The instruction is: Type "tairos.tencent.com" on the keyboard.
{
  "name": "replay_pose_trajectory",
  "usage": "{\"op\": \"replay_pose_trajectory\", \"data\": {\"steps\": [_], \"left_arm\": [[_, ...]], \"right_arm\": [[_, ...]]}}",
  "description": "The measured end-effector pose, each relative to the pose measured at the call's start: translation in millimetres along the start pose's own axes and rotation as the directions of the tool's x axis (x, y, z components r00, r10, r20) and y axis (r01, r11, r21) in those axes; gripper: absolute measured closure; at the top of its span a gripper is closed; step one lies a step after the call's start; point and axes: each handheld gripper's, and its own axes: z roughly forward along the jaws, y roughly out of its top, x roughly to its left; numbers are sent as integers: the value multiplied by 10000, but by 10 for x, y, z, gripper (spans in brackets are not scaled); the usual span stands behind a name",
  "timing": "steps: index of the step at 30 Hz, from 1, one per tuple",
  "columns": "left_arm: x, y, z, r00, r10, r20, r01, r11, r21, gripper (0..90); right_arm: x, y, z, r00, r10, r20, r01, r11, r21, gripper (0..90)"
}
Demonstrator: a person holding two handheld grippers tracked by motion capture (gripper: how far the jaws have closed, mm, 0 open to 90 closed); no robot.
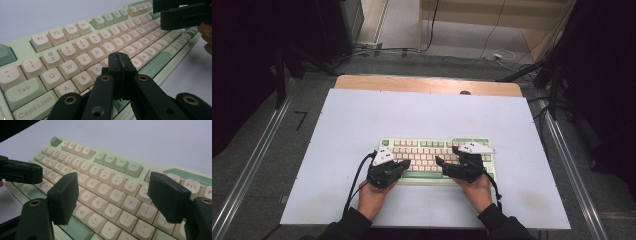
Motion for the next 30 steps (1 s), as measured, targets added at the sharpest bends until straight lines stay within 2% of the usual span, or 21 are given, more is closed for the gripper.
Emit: {"op": "replay_pose_trajectory", "data": {"steps": [10,15,17,19,21,24,26,28,30], "left_arm": [[-13,-10,56,10000,13,-20,-12,9996,270,900],[-15,-12,96,10000,-26,-18,28,9982,598,900],[-16,-7,80,10000,-77,0,77,9990,441,900],[-10,15,27,9997,-187,167,186,9998,5,900],[5,41,-27,9994,-326,112,331,9983,-487,825],[42,61,-69,9982,-430,-417,391,9952,-899,651],[73,64,-72,9951,-537,-830,457,9943,-962,504],[94,69,-67,9923,-639,-1065,535,9938,-976,383],[114,77,-63,9898,-728,-1226,613,9936,-945,327]], "right_arm": [[1,0,-2,10000,18,-28,-18,10000,-6,232],[-2,1,-1,10000,23,-30,-23,10000,4,232],[0,1,-1,10000,16,-24,-16,10000,-4,233],[1,1,-4,10000,32,-25,-32,10000,-12,233],[-3,2,-5,10000,45,-21,-45,10000,-26,233],[-7,2,-1,10000,57,-5,-57,10000,-3,233],[-3,0,0,10000,24,-3,-24,10000,21,233],[1,0,1,10000,25,-7,-25,10000,17,233],[1,0,1,10000,17,-11,-17,10000,11,233]]}}
